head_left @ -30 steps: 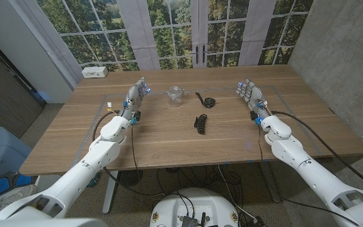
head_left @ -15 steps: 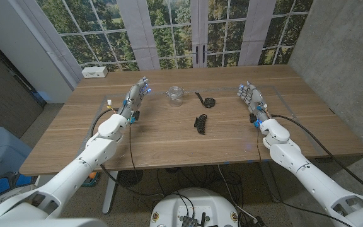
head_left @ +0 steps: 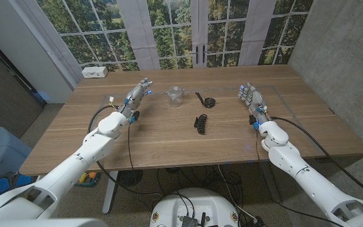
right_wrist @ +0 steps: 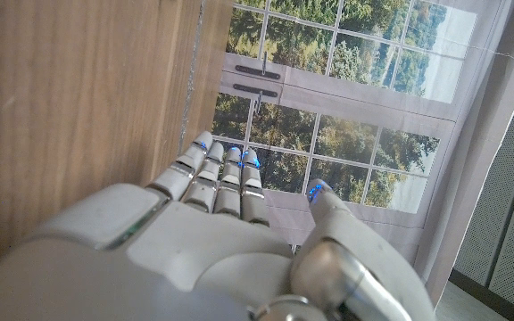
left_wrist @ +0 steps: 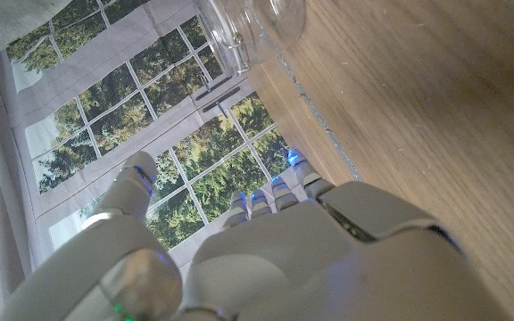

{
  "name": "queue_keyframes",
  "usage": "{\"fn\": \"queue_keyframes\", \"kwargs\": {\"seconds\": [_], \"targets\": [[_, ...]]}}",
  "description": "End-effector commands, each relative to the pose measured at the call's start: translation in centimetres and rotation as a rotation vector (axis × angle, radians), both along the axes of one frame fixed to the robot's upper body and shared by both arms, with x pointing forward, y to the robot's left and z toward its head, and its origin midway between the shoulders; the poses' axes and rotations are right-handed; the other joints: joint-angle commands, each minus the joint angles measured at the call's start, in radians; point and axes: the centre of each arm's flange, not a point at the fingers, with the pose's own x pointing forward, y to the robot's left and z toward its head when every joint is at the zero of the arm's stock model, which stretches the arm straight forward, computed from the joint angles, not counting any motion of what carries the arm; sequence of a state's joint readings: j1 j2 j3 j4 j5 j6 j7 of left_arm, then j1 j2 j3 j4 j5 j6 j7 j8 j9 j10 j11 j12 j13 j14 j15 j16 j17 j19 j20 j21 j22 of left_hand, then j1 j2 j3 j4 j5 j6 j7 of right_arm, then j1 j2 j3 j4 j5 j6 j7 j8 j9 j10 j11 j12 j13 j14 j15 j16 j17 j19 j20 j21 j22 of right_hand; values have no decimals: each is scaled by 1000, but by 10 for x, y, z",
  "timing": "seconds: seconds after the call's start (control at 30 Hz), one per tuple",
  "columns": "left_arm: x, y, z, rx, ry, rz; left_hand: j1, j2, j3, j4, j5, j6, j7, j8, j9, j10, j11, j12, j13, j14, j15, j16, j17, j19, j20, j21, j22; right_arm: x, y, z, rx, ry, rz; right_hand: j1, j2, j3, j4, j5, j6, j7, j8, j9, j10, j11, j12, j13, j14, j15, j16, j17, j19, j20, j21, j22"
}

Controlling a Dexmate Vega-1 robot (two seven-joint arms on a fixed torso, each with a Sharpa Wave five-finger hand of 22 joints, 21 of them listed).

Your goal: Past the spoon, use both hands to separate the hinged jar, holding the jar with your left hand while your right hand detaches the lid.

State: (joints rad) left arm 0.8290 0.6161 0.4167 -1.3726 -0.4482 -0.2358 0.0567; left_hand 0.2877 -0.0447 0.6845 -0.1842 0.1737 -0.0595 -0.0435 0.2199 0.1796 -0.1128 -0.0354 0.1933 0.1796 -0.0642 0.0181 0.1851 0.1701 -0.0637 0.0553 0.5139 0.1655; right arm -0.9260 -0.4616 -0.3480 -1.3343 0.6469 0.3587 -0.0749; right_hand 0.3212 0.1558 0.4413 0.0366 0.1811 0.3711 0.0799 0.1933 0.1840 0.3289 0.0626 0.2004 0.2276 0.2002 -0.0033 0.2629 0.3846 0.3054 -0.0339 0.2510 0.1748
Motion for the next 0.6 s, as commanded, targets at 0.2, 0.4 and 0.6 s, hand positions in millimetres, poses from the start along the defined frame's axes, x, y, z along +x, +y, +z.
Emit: {"fn": "queue_keyframes", "kwargs": {"seconds": [0.2, 0.4, 0.6], "targets": [[3, -7, 3, 167, -9, 132, 63, -25, 6, -7, 2, 51, 15, 22, 5, 48, 3, 19, 7, 32, -17, 10, 5, 19, -39, -28, 5, -1, 0, -5, 20, -5, -10, -8, -3, -2, -10, -4, 4, 7, 7, 6, 10, 2, 10, 0, 5, 8, -1, 1, 12, 7, -3, 1], [5, -12, 0, 210, 19, 157, 91, -44, 4, -6, 2, 36, 1, 17, 6, 45, -3, 14, 9, 16, -23, 2, 5, 10, -32, -49, 5, -2, -1, -6, 25, -10, -12, -9, -5, -3, -13, -4, 5, 9, 8, 6, 12, 5, 11, -1, 7, 8, -1, -1, 13, 9, -4, 2], [8, -16, -3, 249, 41, 178, 110, -58, 2, -6, 1, 32, 2, 16, 7, 35, -3, 8, 10, -3, -16, -4, 6, -9, -3, -69, 6, -3, 0, -7, 25, -12, -12, -10, -6, -5, -17, -5, 8, 10, 9, 6, 14, 6, 11, -2, 9, 11, -1, -2, 15, 10, -5, 2]]}}
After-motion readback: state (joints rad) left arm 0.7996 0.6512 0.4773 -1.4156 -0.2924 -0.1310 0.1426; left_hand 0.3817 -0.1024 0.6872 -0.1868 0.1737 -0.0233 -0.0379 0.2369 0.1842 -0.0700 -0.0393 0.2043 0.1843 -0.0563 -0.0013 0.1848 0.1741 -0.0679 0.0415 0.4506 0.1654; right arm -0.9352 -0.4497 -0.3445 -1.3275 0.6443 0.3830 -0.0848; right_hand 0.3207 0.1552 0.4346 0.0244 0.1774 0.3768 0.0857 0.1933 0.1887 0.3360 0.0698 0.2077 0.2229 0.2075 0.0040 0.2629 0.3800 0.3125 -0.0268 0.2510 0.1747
